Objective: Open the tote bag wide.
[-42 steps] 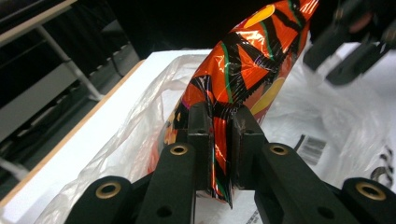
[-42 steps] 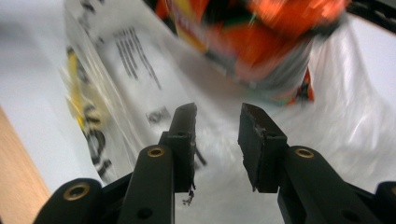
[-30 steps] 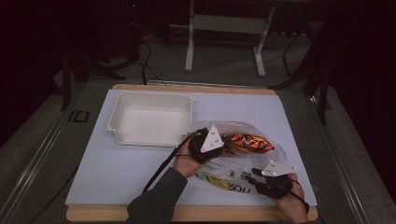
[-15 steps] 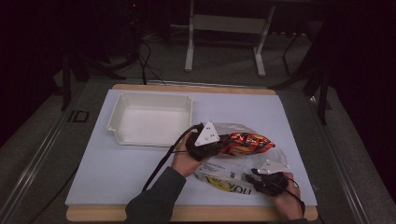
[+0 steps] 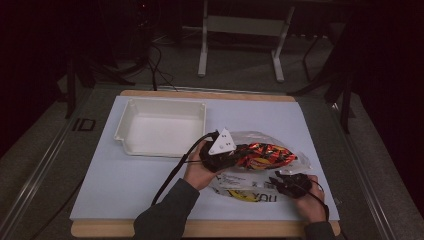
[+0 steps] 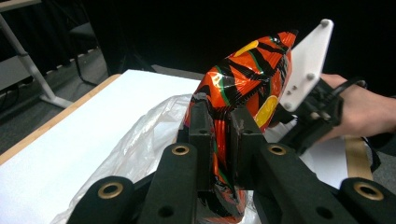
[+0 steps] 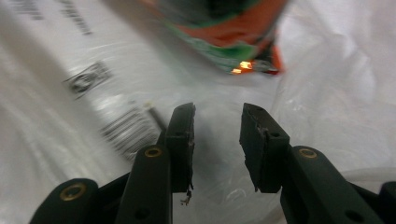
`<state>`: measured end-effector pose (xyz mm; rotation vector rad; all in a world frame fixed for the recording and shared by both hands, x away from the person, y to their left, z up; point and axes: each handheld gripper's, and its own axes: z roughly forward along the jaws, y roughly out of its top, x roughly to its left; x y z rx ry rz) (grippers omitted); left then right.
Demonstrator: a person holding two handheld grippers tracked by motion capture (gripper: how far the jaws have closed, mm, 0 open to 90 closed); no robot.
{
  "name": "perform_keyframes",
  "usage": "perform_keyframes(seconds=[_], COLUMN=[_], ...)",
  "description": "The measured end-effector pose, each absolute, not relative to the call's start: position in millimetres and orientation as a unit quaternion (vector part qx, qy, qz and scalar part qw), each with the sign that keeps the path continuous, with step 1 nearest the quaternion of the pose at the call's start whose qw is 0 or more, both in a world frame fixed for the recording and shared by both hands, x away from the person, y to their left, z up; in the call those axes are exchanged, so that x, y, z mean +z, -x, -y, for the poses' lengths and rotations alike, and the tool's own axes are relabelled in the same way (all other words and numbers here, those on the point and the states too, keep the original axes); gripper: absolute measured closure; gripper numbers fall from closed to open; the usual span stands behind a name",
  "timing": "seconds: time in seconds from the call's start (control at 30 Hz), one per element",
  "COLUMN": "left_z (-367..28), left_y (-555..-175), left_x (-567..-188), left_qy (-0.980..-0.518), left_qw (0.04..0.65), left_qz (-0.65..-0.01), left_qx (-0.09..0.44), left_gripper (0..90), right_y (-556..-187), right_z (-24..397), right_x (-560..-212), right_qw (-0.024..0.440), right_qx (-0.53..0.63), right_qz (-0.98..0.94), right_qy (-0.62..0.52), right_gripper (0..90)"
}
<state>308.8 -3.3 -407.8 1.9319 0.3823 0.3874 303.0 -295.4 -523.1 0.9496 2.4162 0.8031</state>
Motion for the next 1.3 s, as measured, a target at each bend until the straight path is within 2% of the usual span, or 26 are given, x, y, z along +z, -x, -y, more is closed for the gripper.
perform_keyframes(seconds=[0.2, 0.7, 1.03, 1.3], left_z=[3.5, 0.6, 1.5, 2.5], left_y=[-308.5, -311.4, -309.9, -309.5], left_x=[-405.3, -401.2, -397.1, -395.0], left_qy=[-0.810, -0.799, -0.795, -0.794], left_qw=[0.540, 0.556, 0.562, 0.563], left_qz=[-0.163, -0.182, -0.184, -0.187], left_qx=[0.158, 0.136, 0.135, 0.131], left_gripper=[82.4, 82.4, 82.5, 82.5], right_y=[-307.2, -274.0, -248.5, -241.1], right_z=[302.4, 310.1, 302.2, 286.6], right_x=[-518.4, -492.7, -485.0, -500.0], right_qw=[0.230, 0.215, 0.179, 0.150], right_qx=[0.284, 0.349, 0.377, 0.367], right_qz=[-0.861, -0.844, -0.853, -0.872], right_qy=[-0.354, -0.346, -0.312, -0.286], right_gripper=[63.1, 58.5, 53.2, 49.8])
